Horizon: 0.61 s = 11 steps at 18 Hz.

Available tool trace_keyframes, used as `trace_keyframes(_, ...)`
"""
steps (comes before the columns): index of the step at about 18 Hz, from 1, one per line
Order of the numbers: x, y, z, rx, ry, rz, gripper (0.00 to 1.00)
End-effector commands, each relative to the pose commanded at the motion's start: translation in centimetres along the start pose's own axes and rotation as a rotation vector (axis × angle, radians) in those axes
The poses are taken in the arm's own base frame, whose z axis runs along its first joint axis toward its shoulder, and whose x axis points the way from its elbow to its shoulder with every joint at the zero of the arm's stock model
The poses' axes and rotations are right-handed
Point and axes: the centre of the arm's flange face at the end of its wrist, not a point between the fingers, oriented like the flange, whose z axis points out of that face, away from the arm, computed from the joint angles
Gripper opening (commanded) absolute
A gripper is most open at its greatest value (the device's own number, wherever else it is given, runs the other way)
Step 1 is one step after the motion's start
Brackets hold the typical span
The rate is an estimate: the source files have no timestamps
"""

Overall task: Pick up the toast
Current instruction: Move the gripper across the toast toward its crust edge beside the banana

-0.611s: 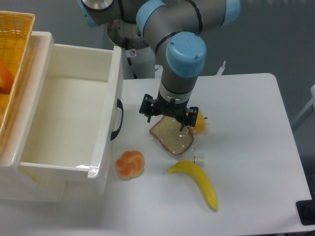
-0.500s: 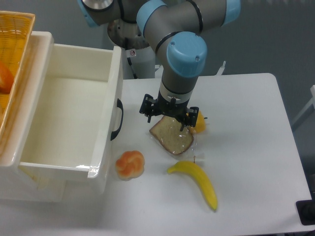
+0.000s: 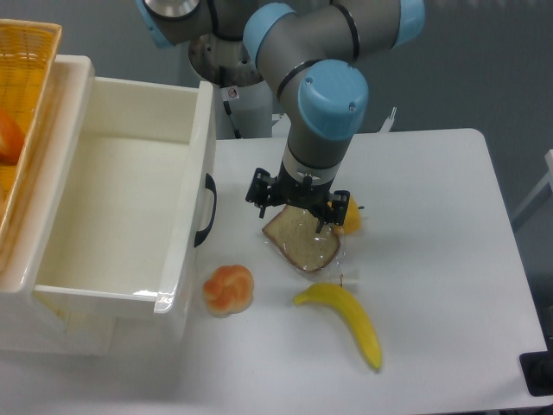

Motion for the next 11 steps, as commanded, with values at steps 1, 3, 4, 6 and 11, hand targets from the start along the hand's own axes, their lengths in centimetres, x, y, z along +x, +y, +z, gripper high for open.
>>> trace_keyframes(1, -0.1, 0.1, 0.6, -0.011, 0.006, -0.043, 1.0)
trace_keyframes(3, -0.4, -0.1, 1.9, -0.028, 0.019, -0.077, 1.0)
trace_keyframes(4, -0.7, -0.2, 2.5, -0.037, 0.026, -0.085, 1.0)
trace_keyframes(6, -2.4, 0.6, 3.6, -0.052, 0.043, -0.118, 1.0)
trace_keyframes(11, -6.2, 3.0, 4.9, -0.023, 0.068, -0.195, 1.0)
